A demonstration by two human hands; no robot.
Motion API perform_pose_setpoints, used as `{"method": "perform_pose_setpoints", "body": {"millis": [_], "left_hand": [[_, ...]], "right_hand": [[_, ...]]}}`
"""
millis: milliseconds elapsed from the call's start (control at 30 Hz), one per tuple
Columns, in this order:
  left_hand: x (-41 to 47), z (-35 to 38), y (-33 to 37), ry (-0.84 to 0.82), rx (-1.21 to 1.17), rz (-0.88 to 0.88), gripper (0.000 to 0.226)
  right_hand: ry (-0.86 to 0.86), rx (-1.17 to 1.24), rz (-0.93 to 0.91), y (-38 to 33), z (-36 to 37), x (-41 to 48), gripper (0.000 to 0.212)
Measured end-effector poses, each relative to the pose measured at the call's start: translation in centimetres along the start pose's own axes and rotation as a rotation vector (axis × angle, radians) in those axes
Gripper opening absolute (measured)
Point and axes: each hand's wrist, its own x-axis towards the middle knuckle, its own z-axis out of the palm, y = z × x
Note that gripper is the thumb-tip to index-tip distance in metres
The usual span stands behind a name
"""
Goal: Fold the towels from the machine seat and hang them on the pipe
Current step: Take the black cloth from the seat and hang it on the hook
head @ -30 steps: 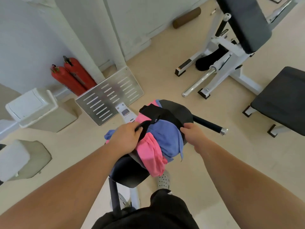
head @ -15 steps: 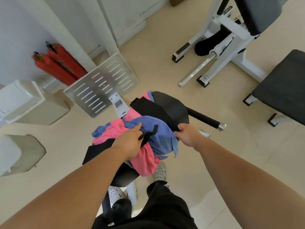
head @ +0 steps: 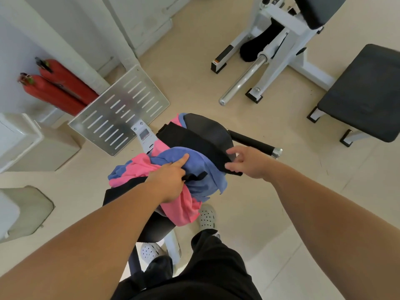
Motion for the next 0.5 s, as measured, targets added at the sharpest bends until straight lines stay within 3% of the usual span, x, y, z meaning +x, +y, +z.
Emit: {"method": "perform_pose_setpoints", "body": {"millis": [67,167,300,400,500], "left_hand": [[0.1,0.5,0.0,0.002,0.022,0.006,0.040],[0.5,1.0,-0.1,0.008,0.040,-0.001,0.049],[0.5,1.2,-0.2,0.002,0.043,-0.003,0.049],[0.5,1.1,-0.1,0.005,0.020,-0.019,0.061],[0.4,1.0,-0.3,-0.010,0.067,0.020,0.038]], "right_hand": [[-0.053,-0.170,0.002,0.7,0.9,0.3,0.025],[0.045,-0.224,0.009,0.9,2.2,1.4,0.019],[0.068,-0.535,0.050,1.1,2.5,2.2,0.022],[0.069,-0.299,0.053,1.7,1.6,1.7,0.011],[0.147,0.020,0.065,1.3,-0.4,0.7,0.010]]}}
